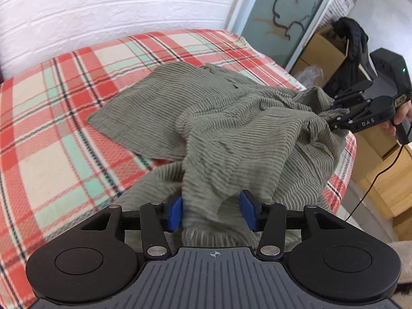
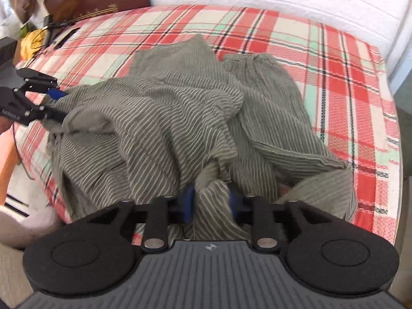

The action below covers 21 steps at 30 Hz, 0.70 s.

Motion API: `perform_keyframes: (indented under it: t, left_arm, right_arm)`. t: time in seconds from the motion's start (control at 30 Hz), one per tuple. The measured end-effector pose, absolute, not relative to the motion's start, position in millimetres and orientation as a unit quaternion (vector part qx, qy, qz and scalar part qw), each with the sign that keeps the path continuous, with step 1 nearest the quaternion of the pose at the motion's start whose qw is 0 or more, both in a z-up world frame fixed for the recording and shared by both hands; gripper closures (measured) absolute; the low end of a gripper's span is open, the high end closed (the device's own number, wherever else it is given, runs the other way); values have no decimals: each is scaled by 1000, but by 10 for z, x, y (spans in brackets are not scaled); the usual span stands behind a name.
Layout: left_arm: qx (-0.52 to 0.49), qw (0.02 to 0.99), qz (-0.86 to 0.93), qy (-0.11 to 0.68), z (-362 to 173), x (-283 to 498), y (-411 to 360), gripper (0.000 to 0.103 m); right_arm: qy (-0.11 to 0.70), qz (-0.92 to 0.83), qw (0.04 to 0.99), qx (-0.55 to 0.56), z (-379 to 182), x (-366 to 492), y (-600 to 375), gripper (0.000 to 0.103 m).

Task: Fold clothes
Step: 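Lift the striped shirt high with both grippers holding its edges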

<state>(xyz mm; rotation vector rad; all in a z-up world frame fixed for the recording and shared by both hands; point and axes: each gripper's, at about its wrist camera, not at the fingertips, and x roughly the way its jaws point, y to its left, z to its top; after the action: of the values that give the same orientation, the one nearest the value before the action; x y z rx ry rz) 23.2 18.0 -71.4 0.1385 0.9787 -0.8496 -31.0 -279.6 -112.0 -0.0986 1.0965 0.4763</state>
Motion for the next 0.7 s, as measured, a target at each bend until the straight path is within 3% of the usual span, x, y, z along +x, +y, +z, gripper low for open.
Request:
perform_keyframes:
  t: [0.1, 0.13, 0.17, 0.2, 0.23, 0.4, 0.7]
  left_arm:
    - [64, 789, -396, 465, -750, 301, 110, 40]
    - [67, 788, -397, 466, -756, 308, 83, 52]
    - [72, 788, -397, 465, -759, 307, 54, 85]
    - [79, 790, -395, 463, -753, 297, 26, 92]
    - [86, 792, -391, 460, -743, 282, 0, 94]
    - [96, 828, -379, 401, -421, 132, 129, 100]
    - [93, 917, -279, 269, 669, 83, 627, 100]
  right_arm:
    - [520, 214, 827, -22, -1119, -282, -2855, 60]
    - [523, 208, 826, -14, -1133, -265, -2876, 60]
    - [531, 202, 823, -10, -1155, -254, -2885, 62]
    - [539, 197, 819, -6, -1178, -243, -2891, 81]
    - [546, 191, 815, -2, -1202, -233, -2898, 91]
    - [498, 195, 845, 14, -871, -354, -2876, 92]
    - [301, 250, 920, 21, 550, -542, -2584, 92]
